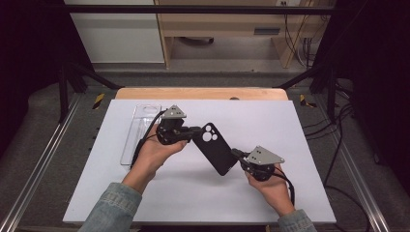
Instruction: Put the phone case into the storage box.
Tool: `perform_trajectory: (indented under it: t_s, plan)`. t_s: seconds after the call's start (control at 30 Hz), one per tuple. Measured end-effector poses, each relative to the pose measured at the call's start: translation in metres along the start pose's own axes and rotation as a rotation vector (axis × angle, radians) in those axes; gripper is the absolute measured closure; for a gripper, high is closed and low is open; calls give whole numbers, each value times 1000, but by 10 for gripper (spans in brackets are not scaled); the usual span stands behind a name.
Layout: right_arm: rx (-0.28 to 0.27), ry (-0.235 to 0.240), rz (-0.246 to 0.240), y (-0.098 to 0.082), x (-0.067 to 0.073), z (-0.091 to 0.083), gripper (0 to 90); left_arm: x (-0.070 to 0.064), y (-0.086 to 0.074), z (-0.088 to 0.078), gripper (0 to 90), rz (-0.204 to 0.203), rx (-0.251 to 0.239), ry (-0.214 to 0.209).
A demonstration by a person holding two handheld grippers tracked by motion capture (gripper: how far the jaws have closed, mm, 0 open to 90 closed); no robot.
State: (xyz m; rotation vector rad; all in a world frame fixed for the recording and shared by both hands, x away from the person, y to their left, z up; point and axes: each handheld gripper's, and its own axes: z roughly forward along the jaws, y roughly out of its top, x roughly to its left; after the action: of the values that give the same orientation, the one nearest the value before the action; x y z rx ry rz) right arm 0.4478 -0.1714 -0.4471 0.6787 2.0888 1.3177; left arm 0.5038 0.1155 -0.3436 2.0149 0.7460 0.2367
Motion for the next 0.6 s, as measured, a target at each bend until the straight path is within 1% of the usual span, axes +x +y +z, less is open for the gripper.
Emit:
perform_trajectory:
  t_s: [0.1,0.23,0.3,0.37,0.43,0.6]
  plan:
    - [1,3,7,-1,0,0,877,-1,0,0,834,9,-4,-6]
    - [-1,14,10,-1,0,1,841,1,0,-1,835,15,-9,9]
    - [-11,25,19,-1,1,0,797,2,0,-2,835,25,-5,20]
    - [-11,31,30,-1,2,0,742,3,-1,-3,835,56,20,42]
    - [-12,29,36,-1,1,-1,683,4,-1,-4,835,70,24,57]
    - [-15,21,84,-1,-1,-5,523,8,-1,-9,835,75,11,83]
